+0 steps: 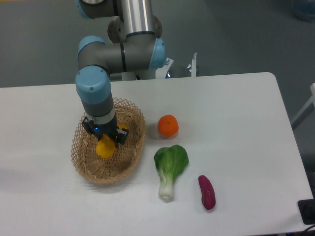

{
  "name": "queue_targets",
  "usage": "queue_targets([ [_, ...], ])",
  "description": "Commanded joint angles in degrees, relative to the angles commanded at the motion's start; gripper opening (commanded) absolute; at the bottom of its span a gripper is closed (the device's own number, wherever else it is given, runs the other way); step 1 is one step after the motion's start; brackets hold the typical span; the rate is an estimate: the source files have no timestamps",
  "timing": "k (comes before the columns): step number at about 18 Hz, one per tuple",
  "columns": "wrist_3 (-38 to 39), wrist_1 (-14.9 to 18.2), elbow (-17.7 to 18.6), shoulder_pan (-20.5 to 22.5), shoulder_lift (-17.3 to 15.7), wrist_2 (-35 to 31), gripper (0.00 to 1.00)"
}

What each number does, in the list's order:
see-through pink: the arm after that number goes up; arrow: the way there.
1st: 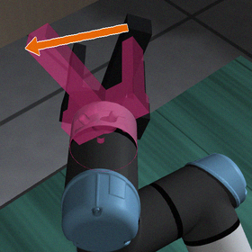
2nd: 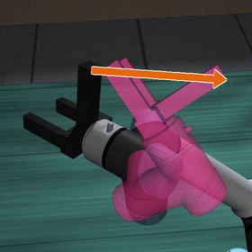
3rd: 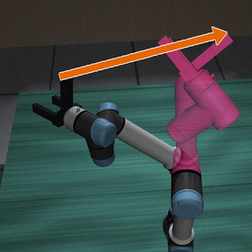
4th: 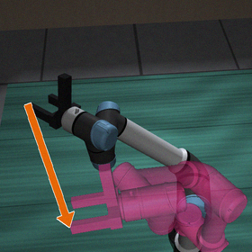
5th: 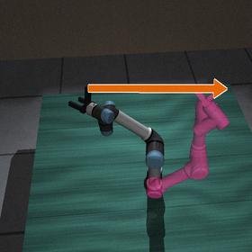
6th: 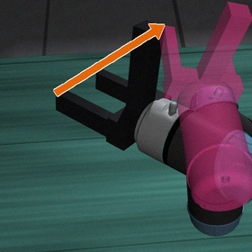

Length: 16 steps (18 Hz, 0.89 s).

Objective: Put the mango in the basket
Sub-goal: 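Lower the mango into the basket and open the gripper, then hold the open gripper above the released mango in the basket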

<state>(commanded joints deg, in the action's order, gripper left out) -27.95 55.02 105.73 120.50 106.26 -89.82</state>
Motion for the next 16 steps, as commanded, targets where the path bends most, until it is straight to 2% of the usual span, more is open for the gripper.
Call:
queue_targets([
  [1,0.09,0.00,0.00,0.09,0.00,0.00,1.00],
  [5,-0.09,-0.09,-0.96,0.09,-0.18,-0.79,1.00],
  [8,0.52,0.26,-3.16,0.61,-0.44,-1.23,1.00],
  [16,-0.18,-0.09,-7.90,7.90,-0.70,-1.32,1.00],
])
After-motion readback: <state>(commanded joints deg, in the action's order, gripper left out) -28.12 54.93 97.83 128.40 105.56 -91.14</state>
